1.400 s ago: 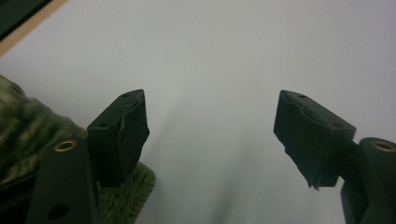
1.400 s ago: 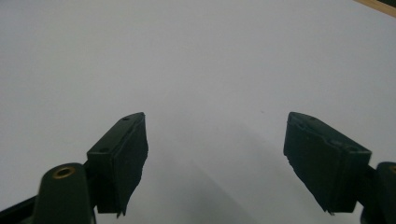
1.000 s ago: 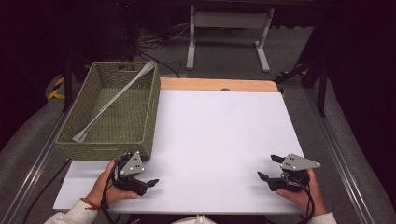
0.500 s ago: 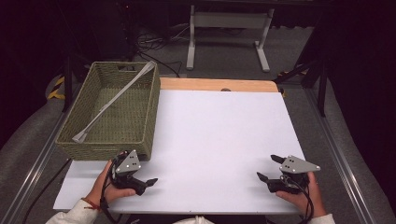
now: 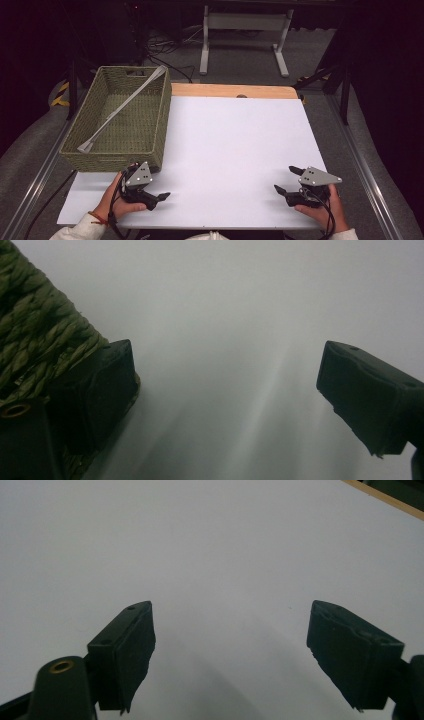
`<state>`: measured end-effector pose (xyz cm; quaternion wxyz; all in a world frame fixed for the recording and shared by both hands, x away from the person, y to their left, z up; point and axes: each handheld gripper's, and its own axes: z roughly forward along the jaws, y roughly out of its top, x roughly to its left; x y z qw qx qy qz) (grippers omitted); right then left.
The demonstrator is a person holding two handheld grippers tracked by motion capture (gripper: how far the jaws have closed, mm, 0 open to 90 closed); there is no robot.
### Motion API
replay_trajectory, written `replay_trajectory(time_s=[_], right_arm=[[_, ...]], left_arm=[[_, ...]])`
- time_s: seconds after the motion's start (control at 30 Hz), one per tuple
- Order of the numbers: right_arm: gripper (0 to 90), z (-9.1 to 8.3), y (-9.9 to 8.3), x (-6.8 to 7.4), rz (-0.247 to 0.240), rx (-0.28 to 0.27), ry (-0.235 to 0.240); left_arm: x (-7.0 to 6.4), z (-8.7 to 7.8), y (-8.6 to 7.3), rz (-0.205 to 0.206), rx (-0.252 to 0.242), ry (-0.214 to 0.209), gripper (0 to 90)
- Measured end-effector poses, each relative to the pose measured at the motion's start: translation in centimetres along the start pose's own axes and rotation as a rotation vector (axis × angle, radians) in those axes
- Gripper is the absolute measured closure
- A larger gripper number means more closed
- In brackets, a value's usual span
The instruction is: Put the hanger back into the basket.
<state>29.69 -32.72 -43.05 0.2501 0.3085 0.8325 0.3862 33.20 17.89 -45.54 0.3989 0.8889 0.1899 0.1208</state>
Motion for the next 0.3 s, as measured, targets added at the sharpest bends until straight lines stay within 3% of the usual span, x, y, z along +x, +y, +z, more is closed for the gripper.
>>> replay_trajectory(time_s=[0.3], right_arm=[[20.1, 0.00, 0.02, 0.01, 0.003, -0.002, 0.005]], left_arm=[[0.03, 0.12, 0.15, -0.002, -0.009, -0.017, 10.0]])
